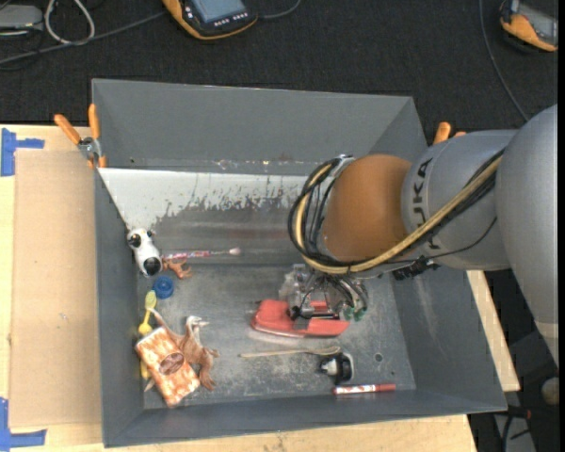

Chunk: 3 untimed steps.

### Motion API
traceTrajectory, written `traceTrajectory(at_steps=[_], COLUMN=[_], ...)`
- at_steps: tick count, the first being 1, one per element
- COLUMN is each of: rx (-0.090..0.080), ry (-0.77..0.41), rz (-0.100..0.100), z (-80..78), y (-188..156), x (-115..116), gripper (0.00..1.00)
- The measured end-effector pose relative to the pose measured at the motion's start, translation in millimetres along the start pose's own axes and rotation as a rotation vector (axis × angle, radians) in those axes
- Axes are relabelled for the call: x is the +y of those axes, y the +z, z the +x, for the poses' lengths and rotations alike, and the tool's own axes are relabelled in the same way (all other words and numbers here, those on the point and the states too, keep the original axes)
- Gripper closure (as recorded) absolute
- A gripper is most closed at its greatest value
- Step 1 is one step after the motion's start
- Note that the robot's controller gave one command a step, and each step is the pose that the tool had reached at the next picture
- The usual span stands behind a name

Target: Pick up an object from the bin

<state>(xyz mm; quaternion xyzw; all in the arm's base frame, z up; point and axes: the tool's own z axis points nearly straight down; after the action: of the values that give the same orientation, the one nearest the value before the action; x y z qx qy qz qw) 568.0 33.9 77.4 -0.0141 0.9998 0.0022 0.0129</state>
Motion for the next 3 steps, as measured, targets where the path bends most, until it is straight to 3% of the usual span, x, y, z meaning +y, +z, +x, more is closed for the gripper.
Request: traceTrajectory(at_steps=[1,2,3], rx=[0.009,0.01,0.015], ry=[0.0,0.001,-0.122], rz=[-0.002,-0.003,-0.005], z=[3.0,3.4,-3.0], y=[3.4,3.8,-37.9], x=[1.1,1.1,-20.6], gripper=[0.0,0.0,0.0])
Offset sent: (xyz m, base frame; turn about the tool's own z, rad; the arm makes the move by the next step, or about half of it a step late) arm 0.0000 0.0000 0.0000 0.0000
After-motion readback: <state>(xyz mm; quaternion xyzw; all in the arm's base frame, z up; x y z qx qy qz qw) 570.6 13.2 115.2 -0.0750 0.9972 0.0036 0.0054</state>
